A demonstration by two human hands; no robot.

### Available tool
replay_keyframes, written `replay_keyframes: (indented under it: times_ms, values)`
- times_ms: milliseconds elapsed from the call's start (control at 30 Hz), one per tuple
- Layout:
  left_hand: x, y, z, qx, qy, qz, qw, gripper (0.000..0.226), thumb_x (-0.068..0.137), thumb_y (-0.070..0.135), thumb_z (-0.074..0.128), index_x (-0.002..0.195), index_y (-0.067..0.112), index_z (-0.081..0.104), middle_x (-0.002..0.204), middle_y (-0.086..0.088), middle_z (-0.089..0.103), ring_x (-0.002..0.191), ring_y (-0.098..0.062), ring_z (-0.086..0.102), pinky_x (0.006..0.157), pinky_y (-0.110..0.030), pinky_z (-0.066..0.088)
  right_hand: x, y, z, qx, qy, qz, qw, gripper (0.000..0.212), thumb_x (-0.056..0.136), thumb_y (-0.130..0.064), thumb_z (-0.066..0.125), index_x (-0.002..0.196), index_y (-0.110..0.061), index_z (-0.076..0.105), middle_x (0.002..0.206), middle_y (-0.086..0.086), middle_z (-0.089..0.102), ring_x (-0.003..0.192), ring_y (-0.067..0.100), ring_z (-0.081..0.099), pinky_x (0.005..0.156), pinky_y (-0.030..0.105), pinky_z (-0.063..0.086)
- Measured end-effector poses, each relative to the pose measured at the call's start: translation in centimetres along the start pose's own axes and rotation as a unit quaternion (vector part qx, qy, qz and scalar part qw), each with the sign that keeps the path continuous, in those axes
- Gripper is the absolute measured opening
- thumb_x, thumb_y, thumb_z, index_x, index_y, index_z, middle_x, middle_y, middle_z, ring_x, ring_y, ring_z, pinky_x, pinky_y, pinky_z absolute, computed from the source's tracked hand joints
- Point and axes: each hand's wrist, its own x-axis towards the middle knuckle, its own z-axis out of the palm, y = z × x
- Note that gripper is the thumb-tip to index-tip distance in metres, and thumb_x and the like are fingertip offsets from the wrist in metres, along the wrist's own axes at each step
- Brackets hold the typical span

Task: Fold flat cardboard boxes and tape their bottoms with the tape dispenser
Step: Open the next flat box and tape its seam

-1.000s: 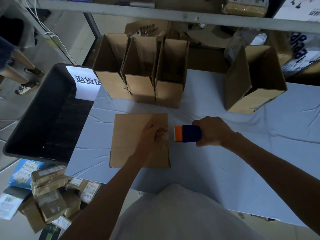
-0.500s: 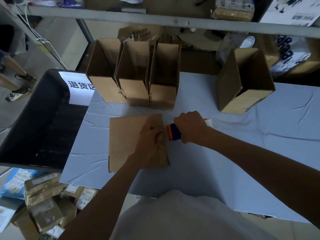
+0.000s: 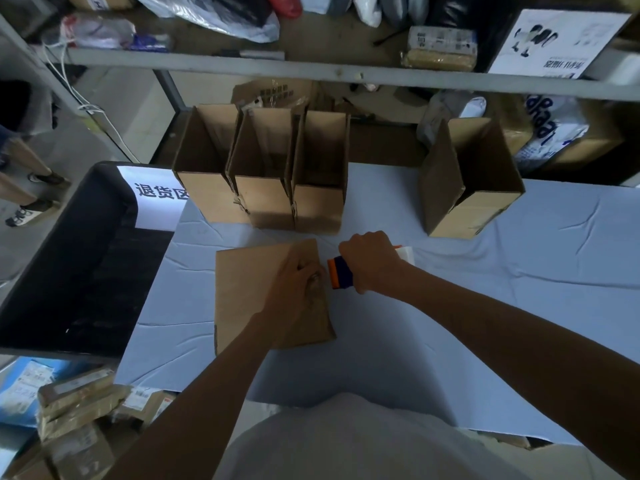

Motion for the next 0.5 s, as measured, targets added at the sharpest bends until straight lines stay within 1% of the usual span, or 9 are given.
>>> replay_keyframes:
  times_ms: [100,167,200,233,267,333,400,433,500]
  values:
    - [-0.2,-0.4,-0.4,0.019,-0.033,-0.004,0.999,0.025,0.088,0.007,0.055,0.071,0.024,0.062,0.083,-0.005,0.054,0.077,-0.019,0.046,0.072,-0.039,0.04,-0.8,1.0,0.4,0.029,-0.009,0.011,0.999,0.055,0.068,-0.037,0.078,0.111,-0.014,0.052,0.103,0.004,0.06,0.089,0.019,0.061,0.068,0.027,0.038]
    - [-0.2,-0.5,-0.5,0.053,-0.005,0.028,0.998,0.028,0.089,0.009,0.055,0.07,0.026,0.067,0.088,-0.013,0.058,0.083,-0.025,0.051,0.076,-0.038,0.041,-1.4,2.2,0.9,0.054,0.0,0.016,0.998,0.056,0.066,-0.041,0.077,0.11,-0.017,0.053,0.1,0.003,0.061,0.086,0.019,0.061,0.067,0.026,0.039]
    - [-0.3,-0.6,-0.6,0.069,-0.015,0.046,0.996,0.025,0.089,0.01,0.055,0.08,0.027,0.07,0.095,-0.014,0.058,0.088,-0.025,0.052,0.078,-0.033,0.041,-1.8,2.7,1.2,0.07,0.002,0.017,0.997,0.054,0.065,-0.042,0.077,0.107,-0.018,0.054,0.098,0.001,0.062,0.085,0.018,0.061,0.067,0.026,0.04]
    - [-0.5,-0.6,-0.6,0.103,-0.037,0.05,0.993,0.02,0.089,0.011,0.057,0.095,0.027,0.069,0.105,-0.01,0.057,0.094,-0.023,0.052,0.08,-0.028,0.04,-2.0,3.2,1.4,0.088,0.001,0.017,0.996,0.052,0.064,-0.043,0.076,0.105,-0.02,0.055,0.096,0.0,0.063,0.083,0.017,0.06,0.066,0.025,0.04]
    - [-0.5,-0.8,-0.5,0.14,-0.048,0.06,0.987,0.024,0.088,0.016,0.061,0.109,0.026,0.064,0.115,-0.008,0.053,0.1,-0.022,0.051,0.083,-0.024,0.039,-2.3,3.6,1.6,0.104,-0.001,0.015,0.994,0.05,0.063,-0.043,0.076,0.104,-0.022,0.055,0.094,-0.001,0.063,0.082,0.016,0.059,0.066,0.025,0.04]
    - [-0.6,-1.0,-0.3,0.17,-0.045,0.056,0.983,0.053,0.079,0.026,0.072,0.127,0.021,0.051,0.13,-0.007,0.046,0.114,-0.024,0.048,0.09,-0.025,0.039,-2.8,4.3,1.9,0.126,-0.004,0.012,0.992,0.049,0.064,-0.043,0.075,0.104,-0.024,0.055,0.093,-0.004,0.063,0.079,0.012,0.055,0.065,0.024,0.037]
    - [-0.6,-0.8,-0.1,0.152,-0.034,0.018,0.988,0.074,0.07,0.03,0.079,0.133,0.015,0.043,0.135,-0.01,0.042,0.12,-0.027,0.046,0.097,-0.033,0.04,-3.2,4.9,2.3,0.145,0.003,0.008,0.989,0.048,0.065,-0.043,0.075,0.104,-0.024,0.055,0.093,-0.006,0.064,0.077,0.01,0.052,0.065,0.023,0.035]
    - [-0.6,-0.7,-0.1,0.151,-0.036,0.003,0.988,0.078,0.068,0.03,0.08,0.133,0.014,0.041,0.134,-0.011,0.042,0.12,-0.028,0.045,0.097,-0.034,0.04,-3.4,5.1,2.5,0.154,0.006,0.006,0.988,0.048,0.065,-0.043,0.075,0.105,-0.024,0.055,0.093,-0.006,0.064,0.077,0.009,0.052,0.065,0.023,0.035]
    - [-0.5,-0.5,0.0,0.161,-0.043,0.006,0.986,0.077,0.067,0.027,0.081,0.132,0.012,0.041,0.132,-0.014,0.043,0.118,-0.029,0.046,0.096,-0.035,0.04,-3.5,5.2,2.6,0.156,0.005,0.005,0.988,0.048,0.065,-0.042,0.075,0.105,-0.025,0.056,0.093,-0.007,0.065,0.078,0.01,0.054,0.065,0.022,0.036]
